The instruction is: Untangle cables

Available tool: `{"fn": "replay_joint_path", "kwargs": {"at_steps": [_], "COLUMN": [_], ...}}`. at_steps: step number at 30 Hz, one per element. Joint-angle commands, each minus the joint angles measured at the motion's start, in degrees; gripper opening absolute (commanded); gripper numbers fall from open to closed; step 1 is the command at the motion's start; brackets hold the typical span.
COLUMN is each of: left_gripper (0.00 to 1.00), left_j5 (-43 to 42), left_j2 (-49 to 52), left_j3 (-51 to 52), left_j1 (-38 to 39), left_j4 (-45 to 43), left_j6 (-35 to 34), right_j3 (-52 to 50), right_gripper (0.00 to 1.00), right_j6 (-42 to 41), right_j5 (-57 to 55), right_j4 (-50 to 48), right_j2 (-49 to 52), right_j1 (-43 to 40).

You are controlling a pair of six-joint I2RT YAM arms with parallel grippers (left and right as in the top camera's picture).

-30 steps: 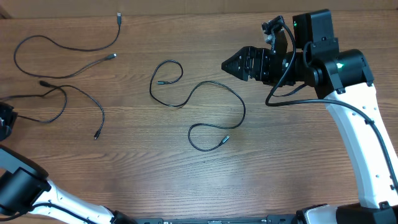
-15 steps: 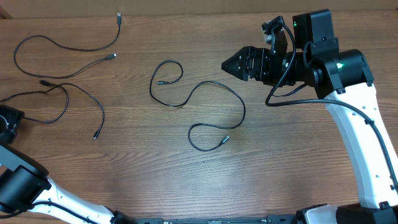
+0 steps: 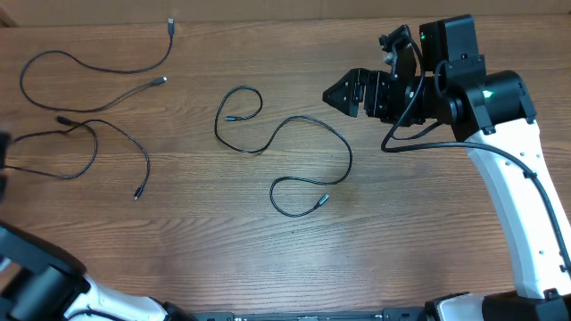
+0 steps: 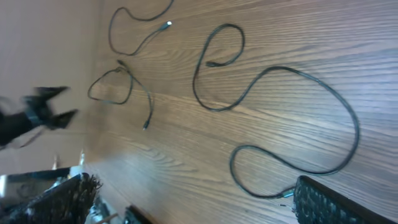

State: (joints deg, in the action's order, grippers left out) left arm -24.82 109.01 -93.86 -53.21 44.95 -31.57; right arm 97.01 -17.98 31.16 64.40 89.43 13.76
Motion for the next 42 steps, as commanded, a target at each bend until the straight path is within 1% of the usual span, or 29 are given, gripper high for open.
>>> {"fn": "replay_joint_path", "kwargs": {"at_steps": [1,4,7,9,11,15,19,21,25,29,30,35,39,42], "left_gripper": [0.9,0.91,0.94,0.97,1.0,1.0,1.0,1.0,1.0,1.0,1.0,1.0,1.0,1.0], "left_j5": [-21.8,-27.3,-26.7,-23.7,-18.9,-8.7,0.2,2.9,4.0,4.5,4.5,6.3,11.1,17.8], "left_j2": [-4.0,-4.1,-4.1,-4.1,-4.1,-4.0,-3.9,-3.5,-1.9,0.5,1.7,5.3,7.5,8.8], "left_j3": [-1.4,-1.4,-1.4,-1.4,-1.4,-1.4,-1.4,-1.4,-1.4,-1.4,-1.4,-1.4,-1.4,-1.4], "left_j1": [2.7,7.0,13.6,18.6,23.8,35.6,47.3,52.8,62.9,71.8,75.3,83.8,89.2,92.7], "left_j4": [0.8,2.7,6.7,9.6,12.7,15.5,14.7,13.8,10.8,7.8,6.3,2.7,0.8,-0.2], "left_j6": [-3.0,-1.3,5.3,8.1,9.2,9.4,9.3,9.3,8.8,5.6,5.6,5.6,5.6,4.9], "right_j3": [0.5,0.5,0.5,0.5,0.5,0.5,0.5,0.5,0.5,0.5,0.5,0.5,0.5,0.5], "right_gripper": [1.0,1.0,1.0,1.0,1.0,1.0,1.0,1.0,1.0,1.0,1.0,1.0,1.0,1.0], "right_j6": [0.4,0.4,0.3,0.0,0.0,0.0,0.0,0.0,0.0,0.3,0.3,0.2,0.2,0.2], "right_j5": [-5.1,-8.2,-12.4,-14.8,-16.2,-17.2,-20.5,-22.3,-23.6,-23.7,-23.7,-23.6,-23.6,-23.6], "right_j4": [0.0,0.1,0.6,1.6,2.9,5.1,6.5,7.4,8.0,8.0,8.0,8.9,10.9,11.8], "right_j2": [0.1,0.1,0.1,0.1,0.1,0.1,0.1,0.1,0.1,0.1,0.1,0.1,0.1,0.1], "right_j1": [0.0,0.0,0.0,-0.5,-1.6,-5.6,-10.4,-12.8,-17.1,-20.5,-22.0,-27.0,-29.9,-30.6]}}
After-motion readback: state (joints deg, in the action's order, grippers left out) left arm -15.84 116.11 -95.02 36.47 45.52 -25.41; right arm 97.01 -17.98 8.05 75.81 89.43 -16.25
